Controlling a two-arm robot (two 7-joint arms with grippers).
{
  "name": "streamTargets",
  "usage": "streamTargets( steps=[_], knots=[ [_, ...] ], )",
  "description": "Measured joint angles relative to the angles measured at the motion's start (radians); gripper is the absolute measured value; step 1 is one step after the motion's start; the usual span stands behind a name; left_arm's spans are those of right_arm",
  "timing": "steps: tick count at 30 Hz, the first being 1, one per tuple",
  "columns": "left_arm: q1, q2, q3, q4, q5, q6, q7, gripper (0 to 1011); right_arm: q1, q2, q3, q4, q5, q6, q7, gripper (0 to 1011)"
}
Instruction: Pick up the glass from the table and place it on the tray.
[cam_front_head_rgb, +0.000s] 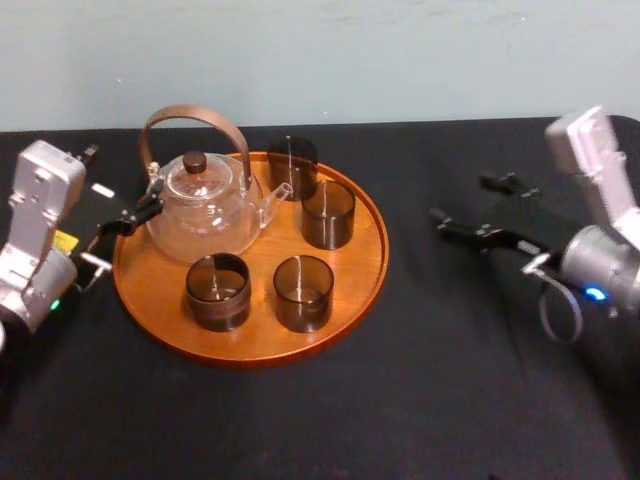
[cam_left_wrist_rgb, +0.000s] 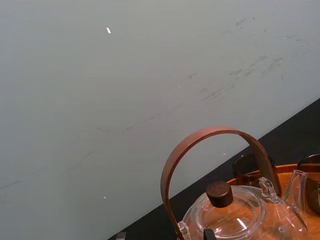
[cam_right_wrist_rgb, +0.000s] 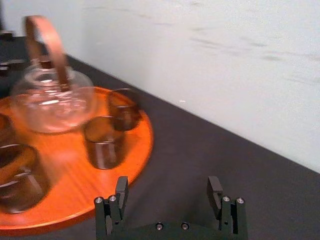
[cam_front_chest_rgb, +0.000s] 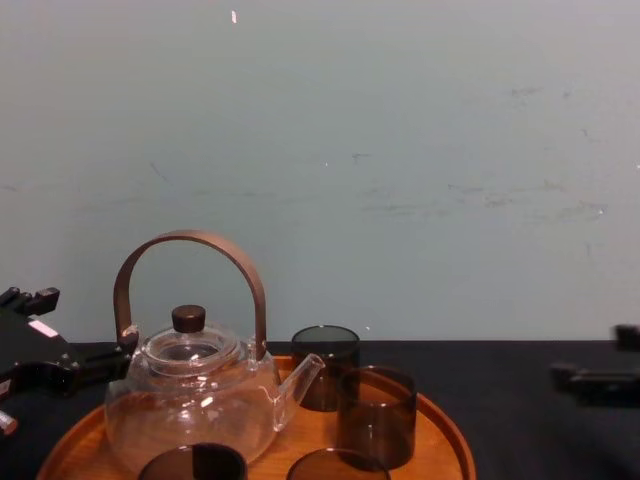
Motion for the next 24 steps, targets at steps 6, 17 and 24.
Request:
streamTargets(
  steps=[6,17,24],
  knots=[
    [0.000,0.000,0.000,0.000,0.000,0.000,0.000,1001,-0.069,0.014,0.086,-0.044,0.007,-0.011,-0.053,1002],
    [0.000,0.000,0.000,0.000,0.000,0.000,0.000,1001,-0.119,-0.003,0.163,-0.048,0.001,-0.009,-0.114,1002],
    [0.000,0.000,0.000,0.000,0.000,0.000,0.000,1001,-0.117,-0.002,0.159,-0.047,0.001,-0.009,-0.110,1002]
  ],
)
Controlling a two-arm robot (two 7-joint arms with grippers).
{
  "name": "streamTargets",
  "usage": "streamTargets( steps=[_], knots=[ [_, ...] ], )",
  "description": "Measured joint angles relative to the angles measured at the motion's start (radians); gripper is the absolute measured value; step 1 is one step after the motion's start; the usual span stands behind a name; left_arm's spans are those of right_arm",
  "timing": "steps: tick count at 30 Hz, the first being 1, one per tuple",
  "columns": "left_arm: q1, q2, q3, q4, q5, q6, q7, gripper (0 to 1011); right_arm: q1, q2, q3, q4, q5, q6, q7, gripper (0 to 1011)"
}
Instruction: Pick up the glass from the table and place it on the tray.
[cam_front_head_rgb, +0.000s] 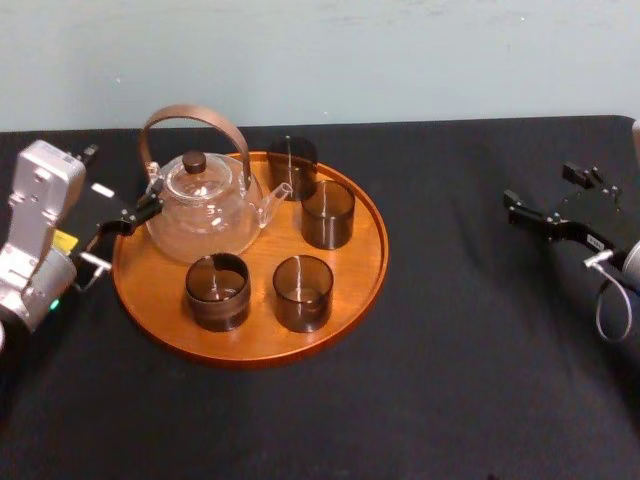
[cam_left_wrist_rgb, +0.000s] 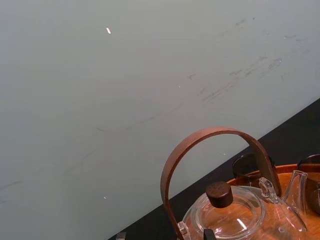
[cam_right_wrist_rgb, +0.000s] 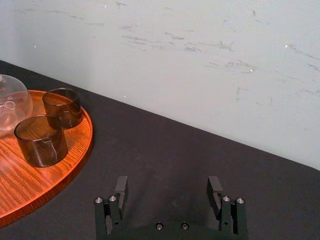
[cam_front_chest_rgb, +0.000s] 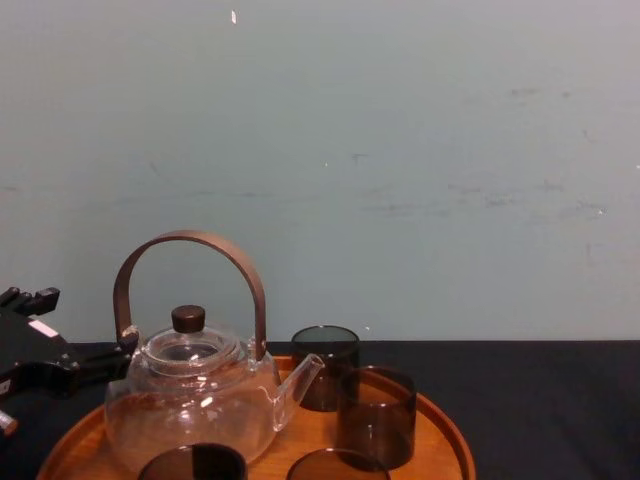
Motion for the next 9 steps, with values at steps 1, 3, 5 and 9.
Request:
streamTargets(
  steps=[1,3,5,9],
  knots=[
    [0.000,0.000,0.000,0.000,0.000,0.000,0.000,1001,0.000,0.000,0.000,0.000,0.000,0.000,0.000,1002],
    [0.000,0.000,0.000,0.000,0.000,0.000,0.000,1001,0.001,0.001,-0.002,0.000,0.000,0.000,0.001,1002],
    [0.000,0.000,0.000,0.000,0.000,0.000,0.000,1001,0.001,0.001,-0.002,0.000,0.000,0.000,0.002,1002],
    [0.000,0.000,0.000,0.000,0.000,0.000,0.000,1001,0.002,0.001,-0.003,0.001,0.000,-0.001,0.004,1002]
  ],
)
